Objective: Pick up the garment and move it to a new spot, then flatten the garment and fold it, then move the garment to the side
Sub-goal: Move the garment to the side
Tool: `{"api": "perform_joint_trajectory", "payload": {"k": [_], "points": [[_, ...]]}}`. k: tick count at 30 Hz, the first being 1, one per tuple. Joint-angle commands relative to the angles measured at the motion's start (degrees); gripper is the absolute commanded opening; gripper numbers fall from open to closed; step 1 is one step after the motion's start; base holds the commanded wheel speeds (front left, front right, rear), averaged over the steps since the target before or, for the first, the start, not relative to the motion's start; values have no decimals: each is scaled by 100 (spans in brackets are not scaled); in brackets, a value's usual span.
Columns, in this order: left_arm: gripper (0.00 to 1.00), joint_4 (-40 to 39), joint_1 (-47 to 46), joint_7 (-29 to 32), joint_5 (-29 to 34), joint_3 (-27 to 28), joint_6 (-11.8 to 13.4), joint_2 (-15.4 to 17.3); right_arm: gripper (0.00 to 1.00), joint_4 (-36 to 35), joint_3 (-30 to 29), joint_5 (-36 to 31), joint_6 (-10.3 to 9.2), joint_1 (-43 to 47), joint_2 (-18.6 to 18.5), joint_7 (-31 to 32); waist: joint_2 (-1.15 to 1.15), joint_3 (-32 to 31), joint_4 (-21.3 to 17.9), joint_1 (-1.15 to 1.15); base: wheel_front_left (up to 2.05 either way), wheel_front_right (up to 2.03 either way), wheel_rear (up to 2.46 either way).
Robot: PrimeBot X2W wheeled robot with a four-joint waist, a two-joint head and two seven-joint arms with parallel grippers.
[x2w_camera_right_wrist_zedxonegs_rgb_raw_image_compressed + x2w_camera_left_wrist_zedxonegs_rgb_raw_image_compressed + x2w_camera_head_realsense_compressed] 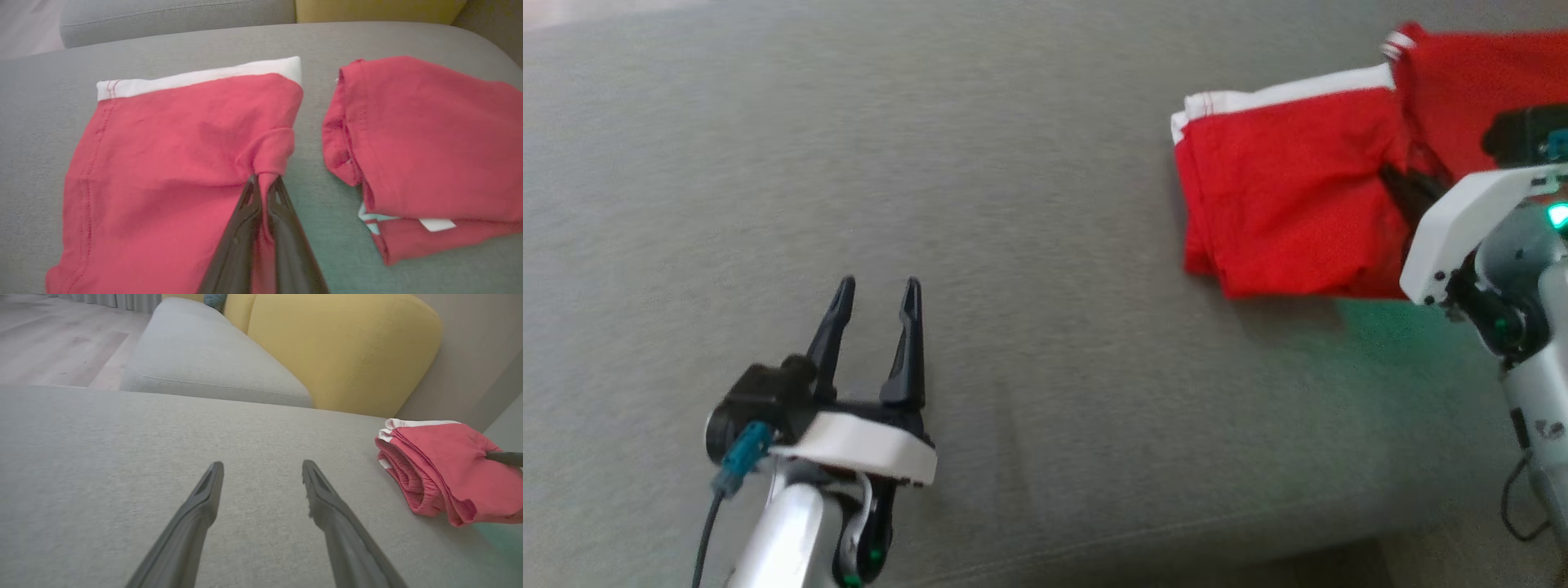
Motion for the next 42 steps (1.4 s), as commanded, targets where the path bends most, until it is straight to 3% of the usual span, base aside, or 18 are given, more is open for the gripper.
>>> {"api": "perform_joint_trajectory", "payload": {"k": [1,6,15,19,31,42], "points": [[100,-202,-245,-64,75,117,-1,30,0,-251,-8,-57,37,-193,-80,-58,0,310,-469,0,0,0,0],[100,-242,-451,29,167,66,-11,143,0,-289,-60,-253,37,-262,97,-207,0,518,-876,0,0,0,0],[100,-286,-566,78,179,6,-2,181,0,48,-131,-715,37,-621,126,-529,0,524,-779,0,0,0,0],[100,-309,-557,62,145,-10,28,165,0,255,-278,-1026,37,-917,-128,-491,0,488,-551,0,0,0,0],[100,-366,-561,-23,23,-85,97,91,0,96,-521,-2090,37,-1469,-1554,258,0,697,5,0,0,0,0],[100,-325,-650,-56,15,-70,115,81,0,-108,-921,-3126,37,-1285,-1637,414,0,883,39,0,0,0,0]]}}
